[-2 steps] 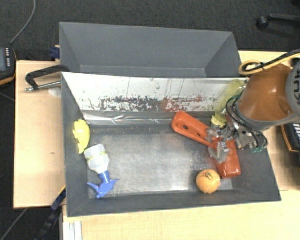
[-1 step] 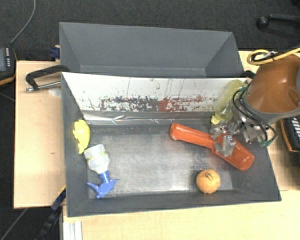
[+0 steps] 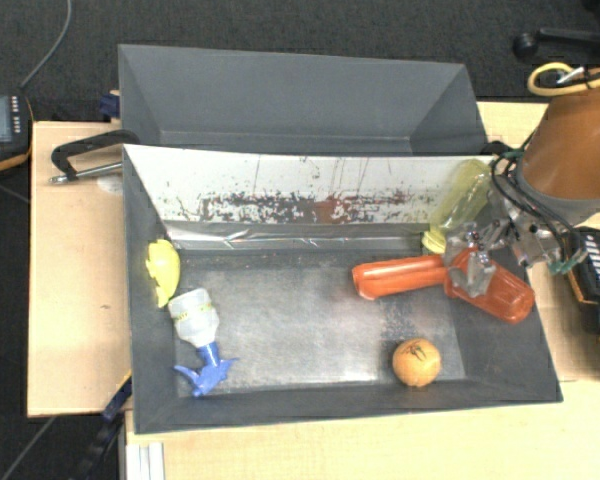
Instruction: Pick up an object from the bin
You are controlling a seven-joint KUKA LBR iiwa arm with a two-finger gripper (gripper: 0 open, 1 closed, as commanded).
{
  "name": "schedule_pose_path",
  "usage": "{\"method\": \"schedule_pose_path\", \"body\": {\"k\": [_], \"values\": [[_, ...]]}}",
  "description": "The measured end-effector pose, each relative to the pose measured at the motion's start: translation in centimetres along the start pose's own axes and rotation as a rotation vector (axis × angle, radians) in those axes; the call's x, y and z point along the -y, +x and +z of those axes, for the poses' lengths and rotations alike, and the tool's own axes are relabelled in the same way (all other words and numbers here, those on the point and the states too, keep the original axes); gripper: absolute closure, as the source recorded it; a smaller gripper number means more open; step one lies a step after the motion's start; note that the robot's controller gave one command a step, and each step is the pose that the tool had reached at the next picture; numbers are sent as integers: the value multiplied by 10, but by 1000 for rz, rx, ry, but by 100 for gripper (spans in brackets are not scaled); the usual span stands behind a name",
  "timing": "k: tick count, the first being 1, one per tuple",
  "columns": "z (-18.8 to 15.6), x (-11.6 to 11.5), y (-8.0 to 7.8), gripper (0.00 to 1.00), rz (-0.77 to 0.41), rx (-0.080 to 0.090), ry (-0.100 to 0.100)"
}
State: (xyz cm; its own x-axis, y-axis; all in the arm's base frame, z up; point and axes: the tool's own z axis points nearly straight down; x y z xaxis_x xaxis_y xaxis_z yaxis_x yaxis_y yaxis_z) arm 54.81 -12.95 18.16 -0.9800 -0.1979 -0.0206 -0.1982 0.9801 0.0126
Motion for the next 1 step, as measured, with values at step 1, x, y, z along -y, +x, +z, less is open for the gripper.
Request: {"method": "schedule_pose_path", "body": {"k": [1], "values": [[-60,-3,-5,100,-25,2,0]]}}
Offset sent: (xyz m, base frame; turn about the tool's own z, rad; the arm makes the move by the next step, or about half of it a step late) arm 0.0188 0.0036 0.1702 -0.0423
